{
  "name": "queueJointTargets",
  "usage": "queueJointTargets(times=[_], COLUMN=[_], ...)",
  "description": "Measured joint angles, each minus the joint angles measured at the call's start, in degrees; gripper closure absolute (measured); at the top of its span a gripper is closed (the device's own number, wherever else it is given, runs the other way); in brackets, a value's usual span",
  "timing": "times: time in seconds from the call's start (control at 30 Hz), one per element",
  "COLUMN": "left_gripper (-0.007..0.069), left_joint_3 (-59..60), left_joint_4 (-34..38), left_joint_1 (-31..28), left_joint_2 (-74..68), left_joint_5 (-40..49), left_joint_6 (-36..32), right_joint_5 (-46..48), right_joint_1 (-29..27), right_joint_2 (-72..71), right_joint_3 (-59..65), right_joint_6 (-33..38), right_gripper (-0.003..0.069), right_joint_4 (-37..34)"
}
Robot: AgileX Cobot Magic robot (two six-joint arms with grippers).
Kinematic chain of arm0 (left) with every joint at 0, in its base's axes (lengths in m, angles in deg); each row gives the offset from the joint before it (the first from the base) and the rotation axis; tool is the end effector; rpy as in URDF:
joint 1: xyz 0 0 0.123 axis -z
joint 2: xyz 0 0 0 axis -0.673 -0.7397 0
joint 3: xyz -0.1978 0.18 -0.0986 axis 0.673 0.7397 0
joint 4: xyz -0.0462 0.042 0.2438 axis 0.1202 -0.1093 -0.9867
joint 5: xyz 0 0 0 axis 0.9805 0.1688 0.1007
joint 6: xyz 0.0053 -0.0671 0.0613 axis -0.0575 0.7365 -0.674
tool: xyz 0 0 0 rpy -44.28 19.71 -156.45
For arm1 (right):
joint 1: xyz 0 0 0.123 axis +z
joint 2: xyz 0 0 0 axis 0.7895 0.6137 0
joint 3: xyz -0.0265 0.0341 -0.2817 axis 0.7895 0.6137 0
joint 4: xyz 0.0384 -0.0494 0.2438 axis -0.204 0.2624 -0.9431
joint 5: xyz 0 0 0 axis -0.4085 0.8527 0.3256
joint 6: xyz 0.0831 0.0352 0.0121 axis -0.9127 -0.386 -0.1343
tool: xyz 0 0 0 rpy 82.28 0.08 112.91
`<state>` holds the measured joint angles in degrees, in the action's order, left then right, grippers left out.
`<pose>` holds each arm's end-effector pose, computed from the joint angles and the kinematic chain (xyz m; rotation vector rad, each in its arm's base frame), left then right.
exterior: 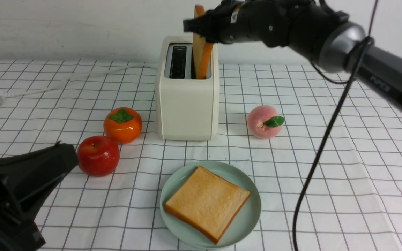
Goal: Take toasted bread from bread machine on white checkered table place on plate.
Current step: 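Grasp the toast slice in the toaster and pull it up out of the slot with the right gripper, then place the held slice of bread on top of the slice on the plate with the right gripper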
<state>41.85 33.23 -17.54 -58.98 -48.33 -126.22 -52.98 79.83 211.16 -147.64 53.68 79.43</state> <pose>0.1042 -0.0587 0.3113 0.2117 1.6555 -0.6271 0.4568 0.2390 0.3665 -0.1875 1.9040 0.5148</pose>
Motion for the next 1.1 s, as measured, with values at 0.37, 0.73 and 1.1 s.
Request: queueJointTargets(times=[0.37, 0.73, 1.1], left_gripper=[0.0606, 0.0603, 0.0603], left_joint_3=[0.0, 0.0, 0.0], left_joint_4=[0.0, 0.0, 0.0], left_joint_1=[0.0, 0.0, 0.0], left_joint_2=[0.0, 0.0, 0.0], left_joint_5=[0.0, 0.0, 0.0], left_joint_6=[0.0, 0.0, 0.0], right_joint_5=[34.4, 46.6, 22.3], right_joint_1=[-0.2, -3.8, -6.5], right_joint_2=[-20.6, -33.0, -34.9], right_joint_3=[-0.6, 17.9, 58.5], right_joint_6=[13.7, 16.1, 46.5], right_gripper=[0.0545, 0.0545, 0.0545], right_joint_4=[0.1, 0.2, -46.5])
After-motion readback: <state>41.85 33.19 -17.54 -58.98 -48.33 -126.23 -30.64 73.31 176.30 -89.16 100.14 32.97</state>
